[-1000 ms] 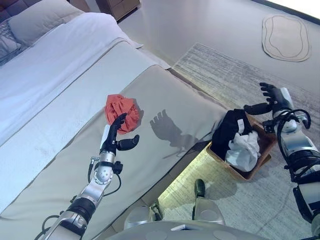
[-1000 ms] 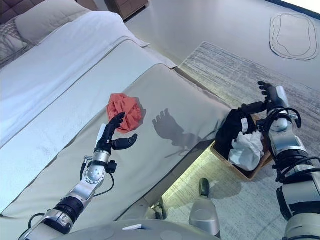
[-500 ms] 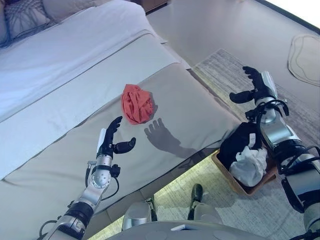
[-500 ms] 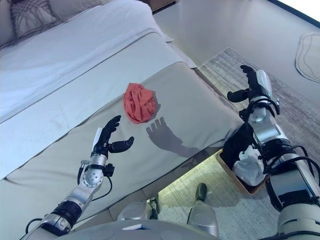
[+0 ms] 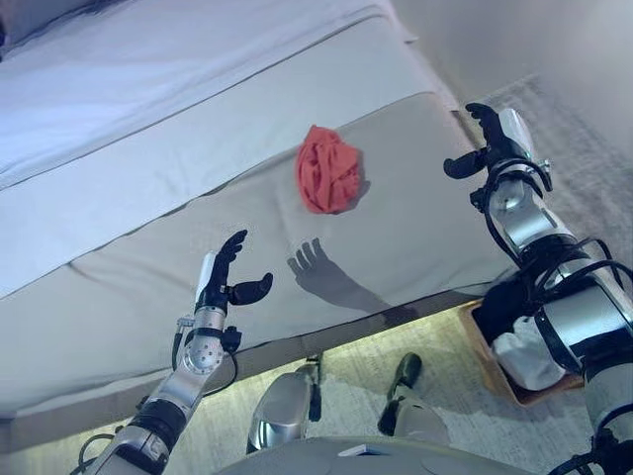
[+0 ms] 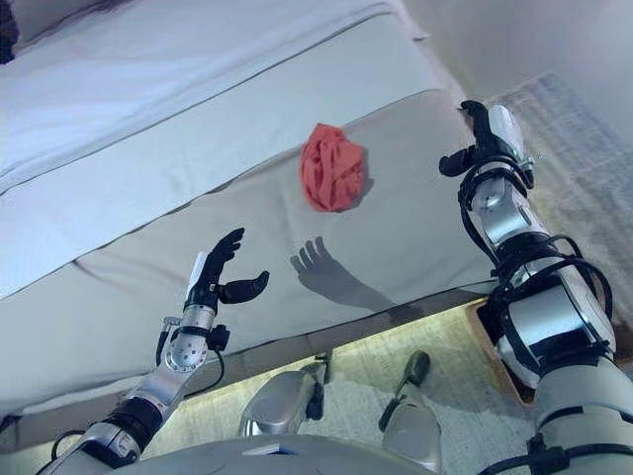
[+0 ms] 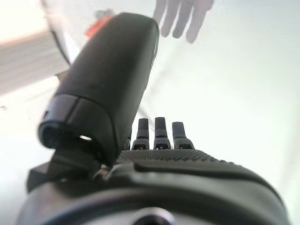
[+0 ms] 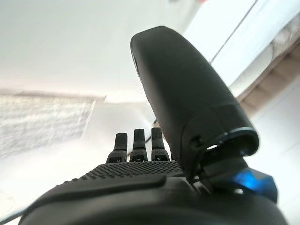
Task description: Pick up the clothes from the bed and place them into the basket
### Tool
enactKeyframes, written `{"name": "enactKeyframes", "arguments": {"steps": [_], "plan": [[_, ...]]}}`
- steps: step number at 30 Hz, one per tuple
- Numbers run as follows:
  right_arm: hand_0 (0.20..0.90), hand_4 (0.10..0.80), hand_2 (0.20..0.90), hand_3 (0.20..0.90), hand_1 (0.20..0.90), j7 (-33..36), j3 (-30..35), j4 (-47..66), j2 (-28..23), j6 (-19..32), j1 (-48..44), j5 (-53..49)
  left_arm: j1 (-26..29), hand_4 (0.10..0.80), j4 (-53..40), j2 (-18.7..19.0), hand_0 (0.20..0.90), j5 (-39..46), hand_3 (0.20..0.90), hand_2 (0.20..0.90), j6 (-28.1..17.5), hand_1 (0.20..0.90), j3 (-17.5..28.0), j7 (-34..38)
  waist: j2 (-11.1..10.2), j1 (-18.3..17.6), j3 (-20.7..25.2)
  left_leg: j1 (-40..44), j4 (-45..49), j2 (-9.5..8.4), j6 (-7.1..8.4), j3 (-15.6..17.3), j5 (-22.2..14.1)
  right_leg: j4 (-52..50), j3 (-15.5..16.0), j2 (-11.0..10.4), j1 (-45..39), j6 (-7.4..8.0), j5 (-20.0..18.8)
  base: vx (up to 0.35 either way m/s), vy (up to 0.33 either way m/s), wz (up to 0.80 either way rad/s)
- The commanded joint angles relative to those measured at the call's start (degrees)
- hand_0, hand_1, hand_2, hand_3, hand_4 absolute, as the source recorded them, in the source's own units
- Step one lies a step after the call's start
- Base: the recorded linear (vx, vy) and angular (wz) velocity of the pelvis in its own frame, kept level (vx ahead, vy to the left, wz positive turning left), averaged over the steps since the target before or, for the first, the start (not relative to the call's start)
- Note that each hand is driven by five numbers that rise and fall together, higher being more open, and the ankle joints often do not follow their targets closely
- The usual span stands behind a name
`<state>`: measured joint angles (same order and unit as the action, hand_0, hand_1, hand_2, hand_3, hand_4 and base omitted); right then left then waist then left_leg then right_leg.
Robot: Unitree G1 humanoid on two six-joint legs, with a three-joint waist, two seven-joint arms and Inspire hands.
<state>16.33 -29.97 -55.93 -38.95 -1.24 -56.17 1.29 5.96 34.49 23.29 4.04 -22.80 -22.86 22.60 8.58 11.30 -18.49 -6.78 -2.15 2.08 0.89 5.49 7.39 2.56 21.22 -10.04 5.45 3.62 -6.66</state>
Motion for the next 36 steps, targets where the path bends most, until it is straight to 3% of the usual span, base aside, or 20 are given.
{"name": "enactKeyframes", "arguments": {"steps": [1, 8, 13, 25, 30, 34, 35, 36], "plan": [[0.900, 0.800, 0.900, 0.900, 0.900, 4.69, -6.00, 0.50, -2.05, 2.82, -16.80, 2.46, 6.23, 0.800, -5.70, 3.26, 0.900, 2.20, 0.900, 0.900, -6.83, 0.900, -0.99, 4.61, -1.14, 2.32, -5.04, -3.39, 7.68, 0.56, 2.12, -3.84, -7.48, -15.89, -0.24, -4.31, 4.35, -2.46, 11.56, -0.078, -0.007, 0.07], [0.900, 0.800, 0.900, 0.900, 0.900, 5.84, -9.03, -2.70, -1.32, -0.70, -24.99, 2.38, 7.43, 0.800, -11.41, 4.73, 0.900, 3.41, 0.900, 0.900, -7.85, 0.900, -1.91, 4.51, 0.34, 5.16, -11.26, -11.77, 15.90, -2.98, 0.51, -5.77, -9.57, -26.94, -0.09, -6.79, 12.38, -2.45, 15.03, -0.035, -0.027, 0.29], [0.900, 0.800, 0.900, 0.900, 0.900, 6.43, -10.47, -3.88, -0.16, -1.92, -27.40, 3.03, 7.44, 0.800, -14.22, 5.57, 0.900, 4.13, 0.900, 0.900, -7.51, 0.900, -3.33, 6.25, 0.62, 6.94, -11.30, -19.07, 19.79, -4.10, -0.83, -7.03, -10.02, -32.36, -0.26, -8.03, 19.05, -2.51, 15.98, -0.017, -0.006, 0.25], [0.900, 0.800, 0.900, 0.900, 0.900, 5.99, -11.51, -6.37, 1.14, -2.38, -31.96, 0.73, 3.68, 0.800, -19.05, 7.87, 0.900, 5.50, 0.900, 0.900, -6.63, 0.900, -1.67, 6.81, 1.79, 10.45, -11.30, -28.18, 24.96, -5.68, -2.45, -10.31, -10.14, -39.47, -0.85, -9.07, 26.69, -2.81, 17.97, -0.008, 0.002, 0.17], [0.900, 0.800, 0.900, 0.900, 0.900, 3.05, -12.85, -9.33, 1.31, -7.27, -33.77, 1.88, 2.12, 0.800, -20.97, 9.00, 0.900, 5.98, 0.900, 0.900, -6.92, 0.900, -0.13, 7.20, 1.60, 11.65, -11.30, -30.55, 26.76, -5.61, -2.69, -10.73, -10.32, -41.39, -0.53, -9.37, 28.28, -2.82, 18.41, -0.007, 0.001, 0.08], [0.900, 0.800, 0.900, 0.900, 0.900, 1.36, -13.92, -11.92, 1.32, -8.05, -35.26, 0.82, 0.88, 0.800, -23.04, 9.82, 0.900, 6.17, 0.900, 0.900, -7.19, 0.900, 0.98, 7.24, 1.48, 12.45, -11.30, -32.09, 27.35, -5.66, -3.00, -11.04, -10.24, -41.92, -0.19, -9.11, 29.24, -3.02, 18.58, -0.023, -0.021, 0.07], [0.300, 0.100, 0.300, 0.200, 0.300, 1.36, -14.03, -12.12, 1.19, -7.46, -35.46, 0.88, 0.51, 0.800, -23.53, 9.90, 0.900, 6.07, 0.900, 0.900, -7.03, 0.900, 1.20, 6.96, 1.46, 12.55, -11.30, -32.25, 27.49, -5.70, -3.05, -11.10, -10.25, -42.20, -0.15, -9.06, 29.43, -3.02, 18.59, -0.024, -0.014, 0.05], [0.300, 0.100, 0.300, 0.200, 0.300, 1.65, -14.15, -12.24, 1.20, -7.04, -35.55, 0.71, 0.29, 0.800, -23.81, 9.95, 0.900, 5.85, 0.900, 0.900, -6.88, 0.900, 1.19, 6.94, 1.42, 12.59, -11.30, -32.35, 27.59, -5.73, -3.08, -11.14, -10.27, -42.34, -0.14, -8.98, 29.52, -3.04, 18.62, 0.000, 0.000, 0.00]]}}
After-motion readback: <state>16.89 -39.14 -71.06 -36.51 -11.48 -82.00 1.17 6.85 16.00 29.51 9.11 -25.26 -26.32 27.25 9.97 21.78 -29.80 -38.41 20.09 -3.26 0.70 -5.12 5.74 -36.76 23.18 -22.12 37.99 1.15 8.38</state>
